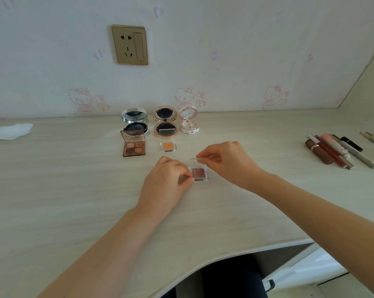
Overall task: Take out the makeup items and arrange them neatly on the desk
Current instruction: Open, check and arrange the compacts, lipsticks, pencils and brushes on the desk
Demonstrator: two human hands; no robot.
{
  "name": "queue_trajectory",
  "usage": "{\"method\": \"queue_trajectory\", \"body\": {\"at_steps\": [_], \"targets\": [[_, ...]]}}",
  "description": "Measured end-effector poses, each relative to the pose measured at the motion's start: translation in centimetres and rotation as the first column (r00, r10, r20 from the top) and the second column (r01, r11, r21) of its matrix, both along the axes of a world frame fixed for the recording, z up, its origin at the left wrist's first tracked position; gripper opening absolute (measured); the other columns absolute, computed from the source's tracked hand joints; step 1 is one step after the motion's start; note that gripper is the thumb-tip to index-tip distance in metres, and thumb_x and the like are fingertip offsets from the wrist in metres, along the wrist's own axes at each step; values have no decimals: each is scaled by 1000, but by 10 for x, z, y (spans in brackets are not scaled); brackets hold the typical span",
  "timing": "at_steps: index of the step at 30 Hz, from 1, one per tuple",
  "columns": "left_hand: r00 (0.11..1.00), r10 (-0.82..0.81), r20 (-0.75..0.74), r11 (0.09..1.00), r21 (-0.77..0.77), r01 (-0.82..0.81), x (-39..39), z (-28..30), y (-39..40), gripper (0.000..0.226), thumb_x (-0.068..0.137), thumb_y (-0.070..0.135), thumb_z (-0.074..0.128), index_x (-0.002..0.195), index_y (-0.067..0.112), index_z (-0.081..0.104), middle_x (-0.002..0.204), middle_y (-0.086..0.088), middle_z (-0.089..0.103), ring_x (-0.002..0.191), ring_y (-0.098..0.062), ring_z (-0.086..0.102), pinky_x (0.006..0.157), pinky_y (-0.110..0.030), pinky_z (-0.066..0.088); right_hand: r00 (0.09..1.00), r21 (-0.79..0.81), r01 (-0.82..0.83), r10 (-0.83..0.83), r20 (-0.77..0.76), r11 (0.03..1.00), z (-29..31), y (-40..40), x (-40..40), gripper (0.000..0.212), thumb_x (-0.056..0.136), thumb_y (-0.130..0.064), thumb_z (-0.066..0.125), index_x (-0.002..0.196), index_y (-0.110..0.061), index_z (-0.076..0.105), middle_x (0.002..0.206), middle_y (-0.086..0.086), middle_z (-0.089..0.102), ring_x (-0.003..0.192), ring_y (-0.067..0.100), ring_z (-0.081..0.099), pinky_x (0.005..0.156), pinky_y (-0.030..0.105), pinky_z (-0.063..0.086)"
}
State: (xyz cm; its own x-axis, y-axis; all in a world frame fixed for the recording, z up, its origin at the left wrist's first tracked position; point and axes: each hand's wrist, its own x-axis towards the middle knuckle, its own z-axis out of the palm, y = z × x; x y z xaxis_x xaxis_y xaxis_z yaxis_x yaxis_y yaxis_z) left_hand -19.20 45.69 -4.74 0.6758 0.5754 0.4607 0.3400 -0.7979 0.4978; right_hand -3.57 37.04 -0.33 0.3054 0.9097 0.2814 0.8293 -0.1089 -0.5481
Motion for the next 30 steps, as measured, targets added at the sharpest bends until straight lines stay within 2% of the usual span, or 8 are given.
{"method": "queue_trajectory", "body": {"at_steps": [2,8,12,15,20,23,26,30], "targets": [[1000,-1,-8,1000,10,1,1,0,0,6,79,23,74,82,18,76,86,11,71,94,-13,53,74,-40,51,1000,-8,1,-1,-6,1000,1,1,0,13,87,-14,67,96,-12,76,91,-1,75,87,2,65,85,15,48],[1000,-13,-8,999,29,13,0,-2,0,5,79,24,74,83,20,74,86,12,71,93,-12,55,74,-39,52,997,-94,22,-29,-68,995,7,12,8,12,88,-14,64,92,-17,75,78,-5,75,78,0,68,87,18,48],[1000,-13,-7,1000,21,13,1,-3,1,4,79,24,74,83,21,74,87,12,71,92,-12,55,74,-40,52,992,-108,20,-33,-121,994,6,14,10,12,89,-16,63,92,-17,74,76,-7,74,74,-5,67,78,7,46],[1000,-27,-3,999,19,27,0,-5,2,3,80,23,73,82,20,73,86,11,70,90,-14,56,74,-40,51,989,-120,7,-25,-148,993,7,14,9,12,89,-15,61,94,-19,72,79,-6,75,79,-1,68,81,13,47],[999,-35,9,999,19,35,0,-3,0,9,82,21,72,90,21,75,91,10,71,92,-15,55,76,-34,50,984,-151,55,-79,-158,987,1,3,11,33,91,-24,61,124,-22,58,100,-5,70,99,8,64,91,19,46],[999,-43,14,999,32,42,0,-4,0,9,81,20,72,89,20,76,91,10,71,90,-17,56,74,-36,51,979,-133,133,-151,-136,982,-13,-12,6,39,91,-27,60,129,-20,52,113,-5,66,107,13,60,93,24,45],[999,-42,12,998,44,41,1,-7,1,8,81,20,72,88,21,76,91,11,71,89,-18,56,72,-39,52,994,-147,103,-106,-11,984,-28,-24,-3,53,90,-31,61,138,-18,42,129,-4,58,120,17,52,94,19,35],[999,-41,19,997,65,40,1,-8,1,9,80,21,73,88,21,77,95,10,70,91,-18,57,71,-39,53,996,-137,87,-87,8,987,-34,-26,-9,63,89,-32,63,143,-17,35,135,-3,51,127,16,43,101,20,30]]}}
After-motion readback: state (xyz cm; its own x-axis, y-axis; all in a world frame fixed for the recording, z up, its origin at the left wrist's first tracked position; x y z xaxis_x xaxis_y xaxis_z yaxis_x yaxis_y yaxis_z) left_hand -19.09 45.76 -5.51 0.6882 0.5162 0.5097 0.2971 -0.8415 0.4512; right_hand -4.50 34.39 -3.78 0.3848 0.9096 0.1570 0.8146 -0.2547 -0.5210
